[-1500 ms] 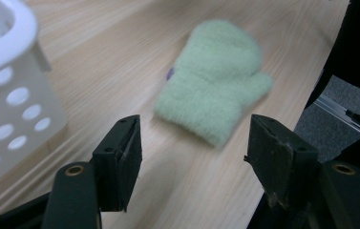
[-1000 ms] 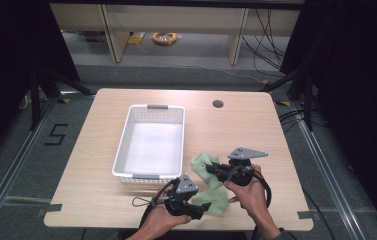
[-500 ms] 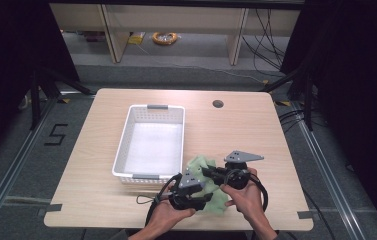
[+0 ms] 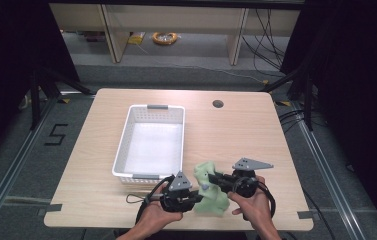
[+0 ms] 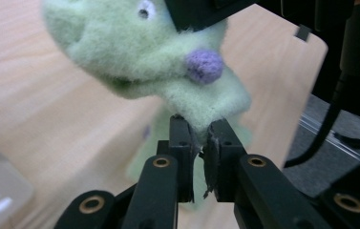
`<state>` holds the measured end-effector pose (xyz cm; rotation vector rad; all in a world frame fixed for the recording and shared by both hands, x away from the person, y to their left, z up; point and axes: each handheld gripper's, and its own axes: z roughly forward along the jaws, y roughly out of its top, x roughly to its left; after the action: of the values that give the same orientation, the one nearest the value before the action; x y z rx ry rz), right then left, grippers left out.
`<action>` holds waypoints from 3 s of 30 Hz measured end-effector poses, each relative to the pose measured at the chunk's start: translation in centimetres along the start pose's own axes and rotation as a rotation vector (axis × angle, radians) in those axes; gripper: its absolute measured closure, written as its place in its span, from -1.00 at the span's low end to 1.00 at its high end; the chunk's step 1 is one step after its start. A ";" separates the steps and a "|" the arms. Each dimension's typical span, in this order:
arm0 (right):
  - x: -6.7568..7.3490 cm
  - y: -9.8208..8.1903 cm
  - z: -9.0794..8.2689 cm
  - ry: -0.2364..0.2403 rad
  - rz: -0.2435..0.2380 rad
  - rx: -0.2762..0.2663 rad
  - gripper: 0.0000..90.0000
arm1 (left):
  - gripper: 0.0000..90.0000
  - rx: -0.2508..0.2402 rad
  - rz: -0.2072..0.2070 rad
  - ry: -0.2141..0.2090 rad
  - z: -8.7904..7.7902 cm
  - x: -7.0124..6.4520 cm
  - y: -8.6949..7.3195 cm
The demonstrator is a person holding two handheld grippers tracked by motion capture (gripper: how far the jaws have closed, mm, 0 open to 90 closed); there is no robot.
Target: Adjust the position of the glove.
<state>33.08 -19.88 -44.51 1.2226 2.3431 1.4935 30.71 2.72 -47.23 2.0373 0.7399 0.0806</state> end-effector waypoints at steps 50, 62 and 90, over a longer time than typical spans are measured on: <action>-2.5 -1.0 0.6 0.085 -0.039 0.204 0.95 | 0.83 0.095 -0.041 -0.077 -0.9 0.9 -2.0; -0.6 -3.4 -2.8 0.036 0.065 0.108 0.96 | 0.84 0.078 -0.057 -0.052 -1.0 3.0 -0.1; -1.9 -4.6 -3.5 -0.091 0.028 0.117 0.28 | 0.40 0.058 -0.157 -0.010 -1.7 3.0 -1.3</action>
<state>30.09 -24.60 -46.99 1.3255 2.3927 1.2952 32.00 6.09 -47.99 2.0253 0.9020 -0.0411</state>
